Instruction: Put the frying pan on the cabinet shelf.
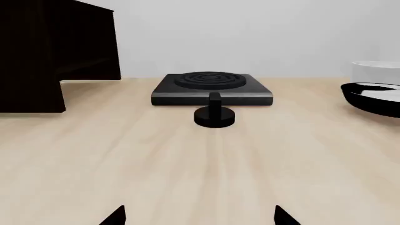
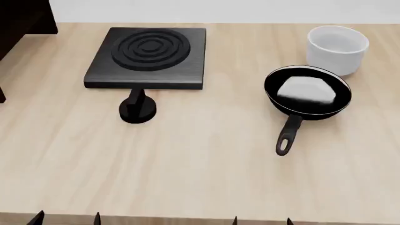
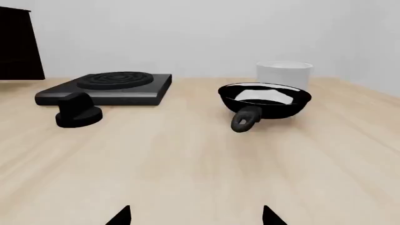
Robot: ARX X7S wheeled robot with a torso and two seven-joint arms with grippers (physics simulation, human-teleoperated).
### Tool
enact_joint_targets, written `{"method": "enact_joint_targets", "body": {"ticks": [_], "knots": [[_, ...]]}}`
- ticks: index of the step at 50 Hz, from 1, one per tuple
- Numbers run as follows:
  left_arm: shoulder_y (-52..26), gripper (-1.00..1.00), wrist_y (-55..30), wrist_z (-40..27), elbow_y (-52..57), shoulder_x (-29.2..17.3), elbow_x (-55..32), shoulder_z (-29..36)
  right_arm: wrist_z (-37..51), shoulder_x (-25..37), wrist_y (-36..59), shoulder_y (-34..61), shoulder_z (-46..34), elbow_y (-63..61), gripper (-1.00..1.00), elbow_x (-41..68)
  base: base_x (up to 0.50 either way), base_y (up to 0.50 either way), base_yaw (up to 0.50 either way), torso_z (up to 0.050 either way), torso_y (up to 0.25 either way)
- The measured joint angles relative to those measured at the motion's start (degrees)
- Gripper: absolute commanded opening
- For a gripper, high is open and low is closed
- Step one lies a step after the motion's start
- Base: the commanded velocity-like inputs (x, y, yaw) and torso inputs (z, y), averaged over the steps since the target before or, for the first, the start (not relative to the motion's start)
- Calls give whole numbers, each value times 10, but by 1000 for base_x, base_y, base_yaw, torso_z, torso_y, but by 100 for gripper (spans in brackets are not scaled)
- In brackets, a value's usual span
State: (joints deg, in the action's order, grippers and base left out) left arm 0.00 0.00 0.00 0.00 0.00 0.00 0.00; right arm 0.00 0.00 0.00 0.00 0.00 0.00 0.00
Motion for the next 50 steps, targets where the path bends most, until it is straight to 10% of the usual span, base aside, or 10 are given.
{"method": "enact_joint_targets", "body": {"ticks": [19,50], "knots": [[-4,100,-13,-36,1,-22,-21,16,29,21,0,4,-23,2,100,29,0,0,0,1,0],[1,100,5,-73,-5,-53,-15,54,60,48,-3,2,-54,-2,100,56,0,0,0,50,0]]}}
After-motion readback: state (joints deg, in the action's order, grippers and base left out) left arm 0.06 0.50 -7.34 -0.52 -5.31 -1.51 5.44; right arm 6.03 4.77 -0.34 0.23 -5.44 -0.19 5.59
